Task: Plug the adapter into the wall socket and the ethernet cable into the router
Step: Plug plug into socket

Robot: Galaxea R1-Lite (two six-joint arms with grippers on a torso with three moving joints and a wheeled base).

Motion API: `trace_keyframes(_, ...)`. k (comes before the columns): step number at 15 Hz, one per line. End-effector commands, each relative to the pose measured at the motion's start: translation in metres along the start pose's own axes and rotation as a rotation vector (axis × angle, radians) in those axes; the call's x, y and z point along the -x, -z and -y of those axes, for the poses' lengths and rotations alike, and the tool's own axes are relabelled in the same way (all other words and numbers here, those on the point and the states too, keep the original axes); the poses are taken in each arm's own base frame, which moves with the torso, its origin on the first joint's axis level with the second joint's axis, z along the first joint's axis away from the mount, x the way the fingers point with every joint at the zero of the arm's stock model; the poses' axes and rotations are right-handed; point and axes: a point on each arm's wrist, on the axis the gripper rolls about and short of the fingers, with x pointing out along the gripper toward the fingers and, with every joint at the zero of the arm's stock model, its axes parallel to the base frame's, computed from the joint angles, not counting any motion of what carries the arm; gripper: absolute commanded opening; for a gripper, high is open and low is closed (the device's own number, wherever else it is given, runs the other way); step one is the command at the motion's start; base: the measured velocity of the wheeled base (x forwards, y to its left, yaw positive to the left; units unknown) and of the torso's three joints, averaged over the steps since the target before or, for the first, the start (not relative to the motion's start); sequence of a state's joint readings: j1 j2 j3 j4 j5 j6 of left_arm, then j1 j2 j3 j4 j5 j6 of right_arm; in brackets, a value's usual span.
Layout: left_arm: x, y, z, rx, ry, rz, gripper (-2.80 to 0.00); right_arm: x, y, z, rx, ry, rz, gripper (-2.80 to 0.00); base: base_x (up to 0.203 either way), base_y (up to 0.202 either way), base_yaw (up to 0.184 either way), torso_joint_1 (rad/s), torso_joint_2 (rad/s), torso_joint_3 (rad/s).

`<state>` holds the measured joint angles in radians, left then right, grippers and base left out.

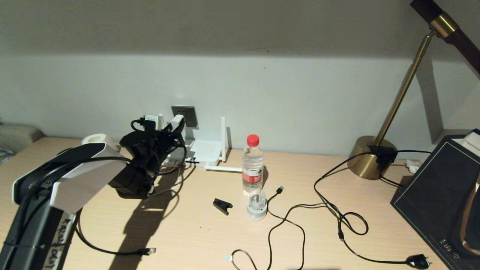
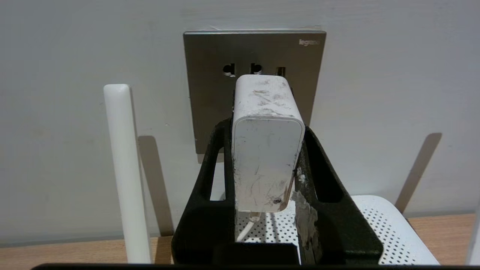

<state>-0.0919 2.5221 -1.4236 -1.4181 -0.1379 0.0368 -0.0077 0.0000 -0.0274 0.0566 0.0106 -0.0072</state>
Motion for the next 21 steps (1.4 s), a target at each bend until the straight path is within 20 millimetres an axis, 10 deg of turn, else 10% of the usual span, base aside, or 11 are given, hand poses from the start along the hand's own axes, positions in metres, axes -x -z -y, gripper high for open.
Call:
trace_keyframes(1, -0.002, 0.002, 0.0, -0.001, -0.001, 0.011, -2.8, 0.0, 0.0, 0.0, 0.0, 0.0, -0.002, -2.8, 0.0, 0.0, 0.0, 0.0, 0.0, 0.0)
trace_keyframes(21, -0.016, -0.001, -0.003, 0.007, -0.03, 0.026, -2.8, 0.0, 0.0, 0.0, 0.0, 0.0, -0.002, -2.8, 0.0, 0.0, 0.0, 0.0, 0.0, 0.0)
